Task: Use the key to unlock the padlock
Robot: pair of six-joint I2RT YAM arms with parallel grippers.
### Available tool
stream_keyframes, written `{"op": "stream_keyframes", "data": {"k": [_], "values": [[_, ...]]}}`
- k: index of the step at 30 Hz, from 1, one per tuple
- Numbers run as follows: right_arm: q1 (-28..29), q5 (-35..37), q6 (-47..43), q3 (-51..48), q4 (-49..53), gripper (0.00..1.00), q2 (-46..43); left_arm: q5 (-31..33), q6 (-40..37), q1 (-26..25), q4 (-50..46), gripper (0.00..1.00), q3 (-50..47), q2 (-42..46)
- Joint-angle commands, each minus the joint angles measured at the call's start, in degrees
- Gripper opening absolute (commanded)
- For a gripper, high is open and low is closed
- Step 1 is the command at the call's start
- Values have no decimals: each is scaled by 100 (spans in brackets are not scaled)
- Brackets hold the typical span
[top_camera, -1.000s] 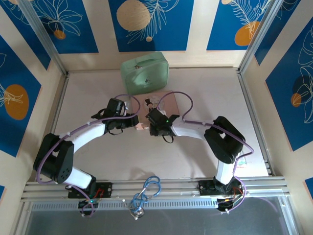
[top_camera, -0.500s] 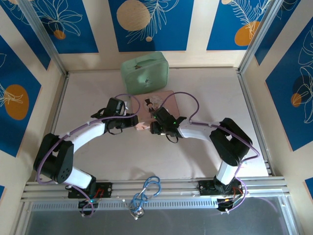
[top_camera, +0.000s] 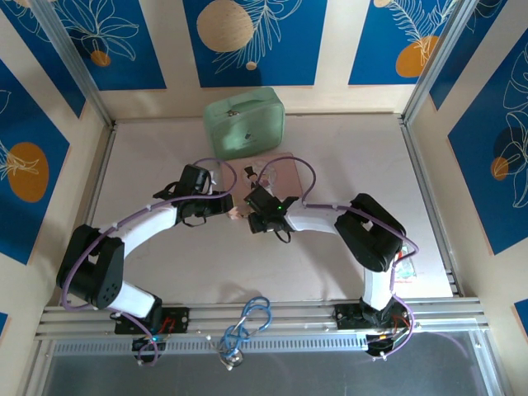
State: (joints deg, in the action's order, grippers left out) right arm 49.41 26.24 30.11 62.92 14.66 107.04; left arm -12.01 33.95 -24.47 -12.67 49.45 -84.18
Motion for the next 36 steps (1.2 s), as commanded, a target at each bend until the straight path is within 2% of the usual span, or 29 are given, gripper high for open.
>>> {"op": "stream_keyframes", "data": {"k": [1, 7, 16, 24, 36], "values": [[45, 366, -315, 164, 179, 54, 141, 37, -146, 100, -307, 47, 117, 33], [87, 593, -409, 177, 116, 50, 122, 32, -148, 99, -301, 46, 109, 8], [215, 740, -528, 92, -172, 54, -68, 32, -164, 100, -280, 46, 109, -36], [266, 732, -629, 6, -532, 52, -102, 26, -171, 98, -283, 46, 100, -46], [275, 774, -360, 64, -78, 34, -113, 36, -162, 96, -280, 46, 97, -32]]}}
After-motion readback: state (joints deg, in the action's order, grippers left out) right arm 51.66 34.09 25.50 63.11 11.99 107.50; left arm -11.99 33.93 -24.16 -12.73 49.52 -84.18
